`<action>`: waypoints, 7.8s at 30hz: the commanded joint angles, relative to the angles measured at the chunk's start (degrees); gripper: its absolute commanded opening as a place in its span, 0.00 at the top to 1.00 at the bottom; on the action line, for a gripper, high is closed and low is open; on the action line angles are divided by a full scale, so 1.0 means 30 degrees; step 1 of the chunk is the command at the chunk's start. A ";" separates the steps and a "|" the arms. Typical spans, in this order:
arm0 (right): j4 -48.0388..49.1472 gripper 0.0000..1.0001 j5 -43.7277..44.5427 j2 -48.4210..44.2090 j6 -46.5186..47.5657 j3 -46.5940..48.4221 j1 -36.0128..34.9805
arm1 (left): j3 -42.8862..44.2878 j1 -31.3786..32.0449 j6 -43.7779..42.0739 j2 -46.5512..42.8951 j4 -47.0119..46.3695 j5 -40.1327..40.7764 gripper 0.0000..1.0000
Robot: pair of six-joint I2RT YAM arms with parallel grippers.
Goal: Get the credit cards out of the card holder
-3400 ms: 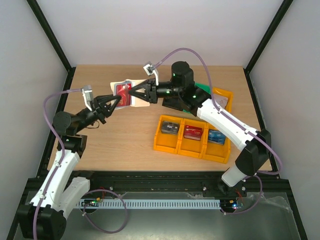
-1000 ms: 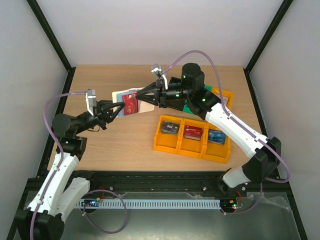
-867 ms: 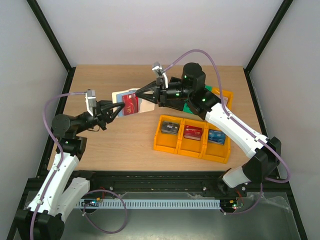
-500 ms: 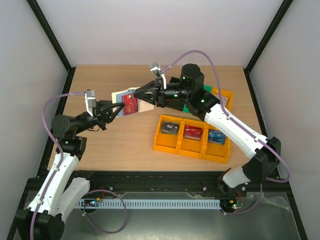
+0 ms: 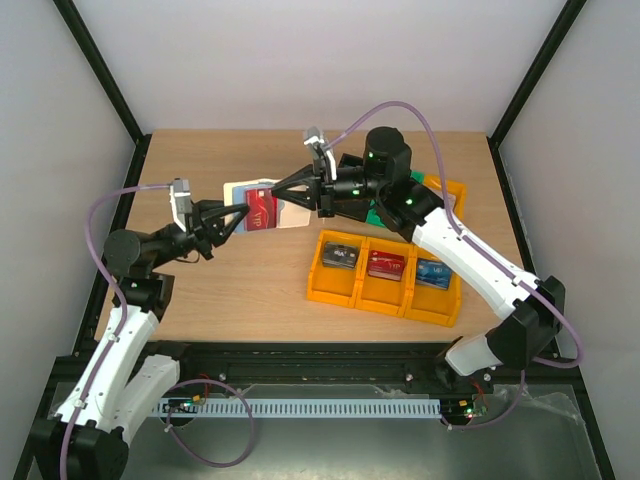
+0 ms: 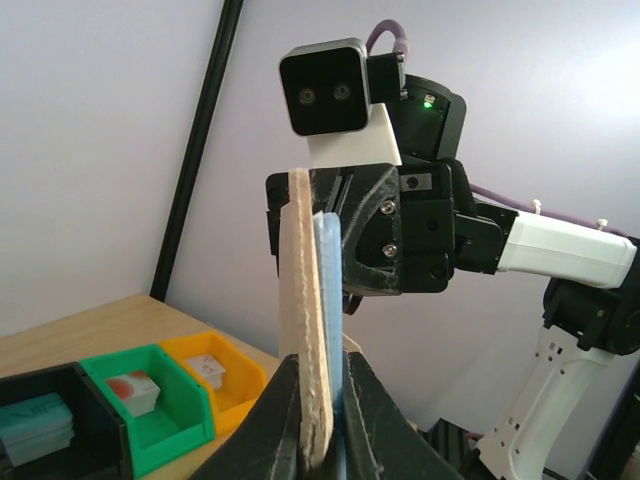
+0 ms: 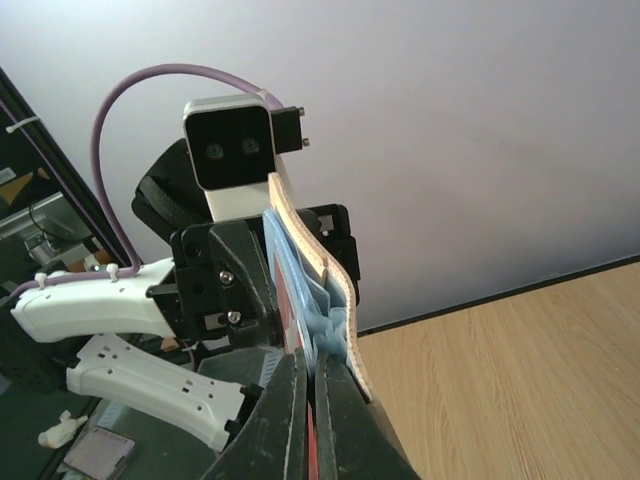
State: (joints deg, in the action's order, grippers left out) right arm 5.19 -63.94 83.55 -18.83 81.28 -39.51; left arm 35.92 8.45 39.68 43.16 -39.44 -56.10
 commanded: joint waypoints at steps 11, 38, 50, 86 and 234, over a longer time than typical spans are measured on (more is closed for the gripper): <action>-0.1818 0.98 -0.0842 -0.0836 0.1076 0.0531 0.0923 | -0.0061 0.0084 0.0140 -0.0179 -0.0183 0.0652 0.88; -0.6364 0.99 -0.0046 -0.1989 0.3966 0.0931 0.3592 | -0.0505 -0.0310 0.0387 -0.0478 0.1811 0.2622 0.98; -1.6401 0.98 0.5323 -0.1591 1.0164 0.4540 0.3824 | -0.1905 -0.1305 0.1184 -0.0908 0.3331 0.4694 0.98; -2.3445 0.99 2.2273 0.2654 1.9924 -0.1149 0.0981 | -0.3836 -0.2332 0.0218 -0.2799 0.5611 0.6122 0.98; -1.4334 0.94 2.4271 0.0043 -0.7209 -0.9552 0.1833 | -0.3918 -0.2611 -0.2214 -0.3200 0.5903 0.5661 0.98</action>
State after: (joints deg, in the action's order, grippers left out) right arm -37.93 6.15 84.33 -40.27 51.51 -34.11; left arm 23.57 0.62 34.50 34.35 -21.06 -38.57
